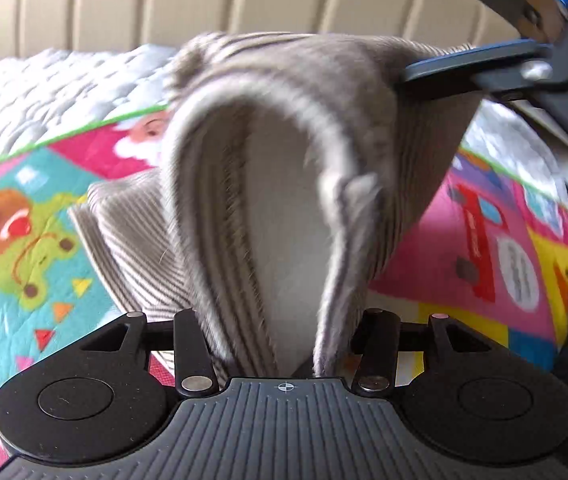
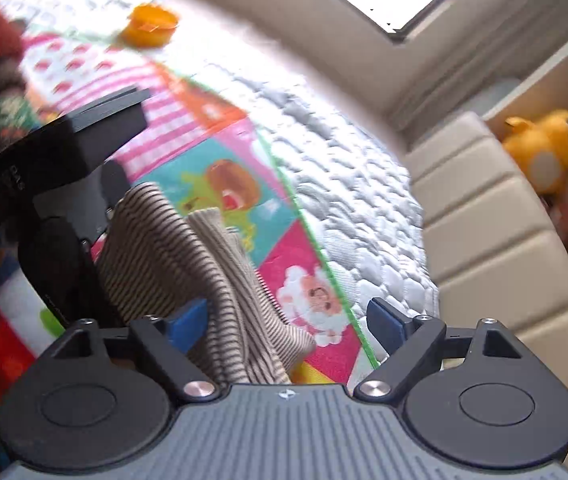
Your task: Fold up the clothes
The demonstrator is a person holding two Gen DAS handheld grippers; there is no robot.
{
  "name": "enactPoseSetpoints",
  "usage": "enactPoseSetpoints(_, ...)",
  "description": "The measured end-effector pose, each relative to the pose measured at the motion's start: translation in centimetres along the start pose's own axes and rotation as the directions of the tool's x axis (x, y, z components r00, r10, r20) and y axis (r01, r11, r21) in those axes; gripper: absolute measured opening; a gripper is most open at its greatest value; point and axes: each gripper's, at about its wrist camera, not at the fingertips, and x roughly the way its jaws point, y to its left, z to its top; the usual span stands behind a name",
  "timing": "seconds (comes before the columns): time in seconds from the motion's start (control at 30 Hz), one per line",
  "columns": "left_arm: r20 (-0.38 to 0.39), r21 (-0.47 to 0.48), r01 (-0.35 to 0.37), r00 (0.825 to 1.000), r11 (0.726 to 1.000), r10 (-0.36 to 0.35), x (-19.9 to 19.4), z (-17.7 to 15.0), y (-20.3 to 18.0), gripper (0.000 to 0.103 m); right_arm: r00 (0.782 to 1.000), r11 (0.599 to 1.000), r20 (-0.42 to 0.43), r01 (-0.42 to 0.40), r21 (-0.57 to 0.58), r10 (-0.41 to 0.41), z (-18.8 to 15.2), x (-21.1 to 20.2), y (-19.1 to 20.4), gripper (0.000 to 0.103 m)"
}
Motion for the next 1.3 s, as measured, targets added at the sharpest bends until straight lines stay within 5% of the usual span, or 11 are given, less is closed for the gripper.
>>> enactPoseSetpoints(0.17, 0.026, -0.221, 0.061, 0.998, 0.973, -0.056, -0.4, 0.3, 3.2, 0.052, 0.999, 0.972, 0.031, 0.013, 0.235, -0.021, -4.5, 1.0, -1.1, 0.103)
enactPoseSetpoints(0.4, 0.067, -0.540, 0.177, 0.984, 0.823, -0.167, 0.3, -0.4, 7.9, 0.050, 0.991, 0.840, 0.132, -0.095, 0.535, 0.028, -9.9, 2.7, -2.6, 0.103)
enactPoseSetpoints(0.5, 0.069, -0.564, 0.199, 0.979, 0.802, -0.194, 0.5, -0.4, 8.7, 0.050, 0.986, 0.685, 0.166, -0.116, 0.719, -0.008, -10.9, 5.7, -4.4, 0.103)
enactPoseSetpoints(0.6, 0.059, -0.533, 0.189, 0.981, 0.825, -0.186, 0.4, 0.2, 8.6, 0.051, 0.996, 0.414, 0.088, -0.086, 0.906, 0.015, -12.6, 10.4, -6.2, 0.103)
enactPoseSetpoints(0.63, 0.059, -0.515, 0.180, 0.983, 0.838, -0.175, 0.3, 0.6, 8.4, 0.052, 0.999, 0.370, 0.048, -0.052, 0.928, 0.022, -13.2, 11.7, -6.0, 0.103)
enactPoseSetpoints(0.77, 0.122, -0.505, 0.145, 0.988, 0.851, -0.096, -1.2, 1.4, 9.1, 0.062, 0.999, 0.383, -0.033, 0.023, 0.923, 0.021, -14.7, 14.1, -4.1, 0.103)
enactPoseSetpoints(0.87, 0.142, -0.559, 0.082, 0.990, 0.825, -0.002, -1.8, 1.4, 11.0, 0.071, 0.999, 0.362, -0.017, 0.006, 0.932, 0.028, -15.2, 13.8, -4.2, 0.103)
enactPoseSetpoints(1.0, 0.070, -0.592, 0.013, 0.997, 0.806, 0.035, -1.1, 0.9, 11.8, 0.075, 0.998, 0.428, -0.050, 0.056, 0.902, -0.025, -13.6, 12.9, -3.9, 0.103)
enactPoseSetpoints(1.1, 0.078, -0.546, -0.041, 0.992, 0.837, 0.100, -2.4, 1.5, 11.4, 0.077, 0.997, 0.457, -0.063, 0.077, 0.886, -0.045, -11.9, 10.2, -3.2, 0.103)
enactPoseSetpoints(1.2, 0.145, -0.482, -0.106, 0.969, 0.870, 0.199, -5.2, 2.8, 11.3, 0.077, 1.000, 0.352, 0.021, -0.026, 0.936, 0.017, -11.5, 7.9, -2.8, 0.103)
enactPoseSetpoints(1.3, 0.210, -0.381, -0.119, 0.954, 0.917, 0.212, -7.0, 4.4, 9.6, 0.088, 0.975, 0.167, 0.124, -0.155, 0.974, 0.182, -11.5, 8.6, -1.5, 0.103)
